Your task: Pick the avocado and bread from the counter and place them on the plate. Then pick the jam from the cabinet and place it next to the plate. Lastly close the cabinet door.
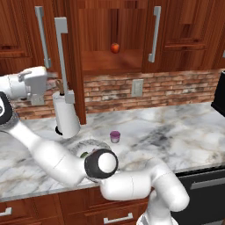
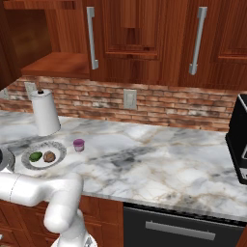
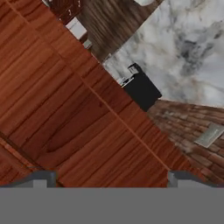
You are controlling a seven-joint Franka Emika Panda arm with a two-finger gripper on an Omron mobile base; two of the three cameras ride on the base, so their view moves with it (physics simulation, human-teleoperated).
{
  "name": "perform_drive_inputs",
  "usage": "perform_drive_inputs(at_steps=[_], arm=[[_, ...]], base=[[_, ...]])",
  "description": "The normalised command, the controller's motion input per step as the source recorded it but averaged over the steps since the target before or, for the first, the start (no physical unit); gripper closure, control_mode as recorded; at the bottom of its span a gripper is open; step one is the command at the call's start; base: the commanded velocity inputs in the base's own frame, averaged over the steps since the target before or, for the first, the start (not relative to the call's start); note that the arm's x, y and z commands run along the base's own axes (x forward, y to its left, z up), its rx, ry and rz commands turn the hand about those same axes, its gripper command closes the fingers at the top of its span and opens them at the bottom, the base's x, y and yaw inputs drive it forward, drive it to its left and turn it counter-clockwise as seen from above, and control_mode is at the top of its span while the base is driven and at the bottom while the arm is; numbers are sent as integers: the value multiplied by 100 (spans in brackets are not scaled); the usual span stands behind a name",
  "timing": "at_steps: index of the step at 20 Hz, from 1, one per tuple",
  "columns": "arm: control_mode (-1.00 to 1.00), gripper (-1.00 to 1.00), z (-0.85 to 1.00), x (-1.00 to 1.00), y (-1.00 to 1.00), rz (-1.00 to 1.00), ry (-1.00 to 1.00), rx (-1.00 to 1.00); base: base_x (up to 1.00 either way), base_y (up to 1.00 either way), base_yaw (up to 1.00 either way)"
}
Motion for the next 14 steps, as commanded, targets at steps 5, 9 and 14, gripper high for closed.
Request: perform_drive_inputs(at_steps=[5, 9, 14], arm=[[-100, -100, 40, 38, -83, -7, 29, 14], [-100, -100, 31, 41, -97, -1, 27, 17], [-100, -100, 3, 72, -100, 3, 26, 17]], base=[[0, 0, 0], [0, 0, 0], [0, 0, 0]])
